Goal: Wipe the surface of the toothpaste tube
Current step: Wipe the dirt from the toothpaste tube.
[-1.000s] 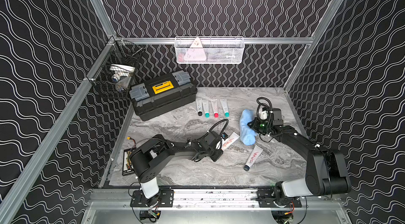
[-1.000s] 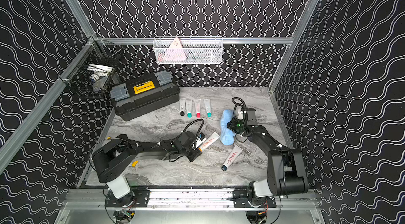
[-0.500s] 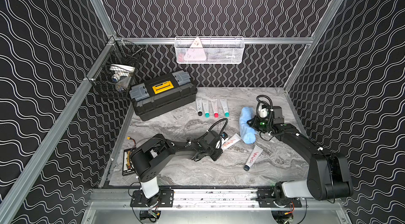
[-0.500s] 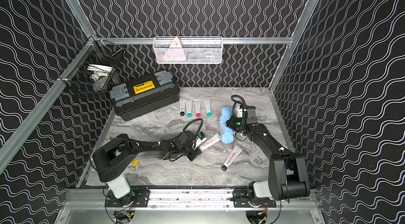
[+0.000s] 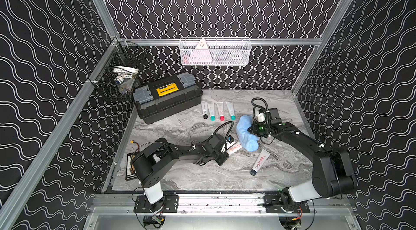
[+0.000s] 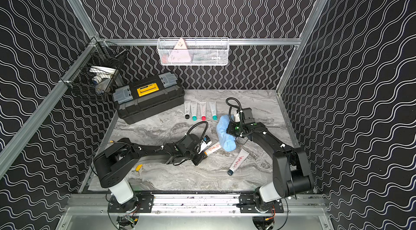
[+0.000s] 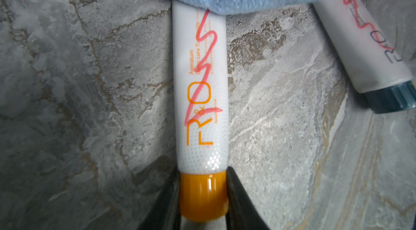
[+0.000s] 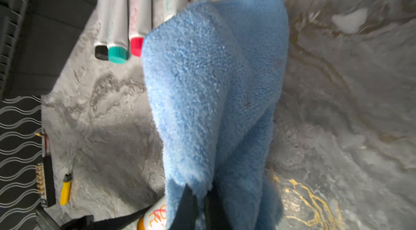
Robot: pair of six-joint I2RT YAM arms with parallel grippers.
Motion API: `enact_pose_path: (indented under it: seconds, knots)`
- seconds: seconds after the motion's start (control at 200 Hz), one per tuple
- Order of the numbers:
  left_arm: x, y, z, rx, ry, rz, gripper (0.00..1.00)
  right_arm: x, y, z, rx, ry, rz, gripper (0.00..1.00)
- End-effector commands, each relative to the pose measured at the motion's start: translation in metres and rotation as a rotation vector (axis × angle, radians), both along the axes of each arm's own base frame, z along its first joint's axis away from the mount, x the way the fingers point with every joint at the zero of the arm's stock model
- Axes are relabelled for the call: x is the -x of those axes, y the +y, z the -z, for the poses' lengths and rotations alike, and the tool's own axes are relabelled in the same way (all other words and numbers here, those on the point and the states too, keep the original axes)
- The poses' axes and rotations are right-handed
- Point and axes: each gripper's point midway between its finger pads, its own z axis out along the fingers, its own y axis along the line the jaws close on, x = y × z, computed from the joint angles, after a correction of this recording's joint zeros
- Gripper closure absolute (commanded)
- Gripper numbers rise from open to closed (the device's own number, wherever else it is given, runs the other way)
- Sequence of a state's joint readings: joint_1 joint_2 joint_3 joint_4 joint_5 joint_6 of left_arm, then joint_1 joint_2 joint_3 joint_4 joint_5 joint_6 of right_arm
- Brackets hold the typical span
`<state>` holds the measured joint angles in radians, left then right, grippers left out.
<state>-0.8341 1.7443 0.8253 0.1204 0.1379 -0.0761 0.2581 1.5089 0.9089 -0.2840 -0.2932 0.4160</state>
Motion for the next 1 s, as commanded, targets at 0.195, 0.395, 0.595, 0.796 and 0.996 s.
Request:
enact_pose_path:
  seconds: [0.195, 0.395, 0.595, 0.796, 0.996]
  knots:
    - [-0.001, -0.007, -0.004, 0.036, -0.005, 0.025, 0.79, 0.018, 0.013, 0.03, 0.016, 0.073, -0.046, 1.0]
    - [-0.002, -0.008, -0.004, 0.04, 0.0, 0.024, 0.79, 0.027, 0.029, 0.045, -0.05, 0.115, -0.09, 1.0]
    - [-0.003, -0.006, -0.004, 0.043, 0.004, 0.017, 0.79, 0.047, 0.043, 0.063, -0.092, 0.176, -0.146, 1.0]
    - [-0.004, -0.006, -0.003, 0.047, 0.013, 0.009, 0.8, 0.059, 0.061, 0.062, -0.133, 0.177, -0.184, 1.0]
    - [-0.007, -0.004, -0.003, 0.047, 0.012, 0.0, 0.8, 0.082, 0.085, 0.064, -0.152, 0.202, -0.256, 1.0]
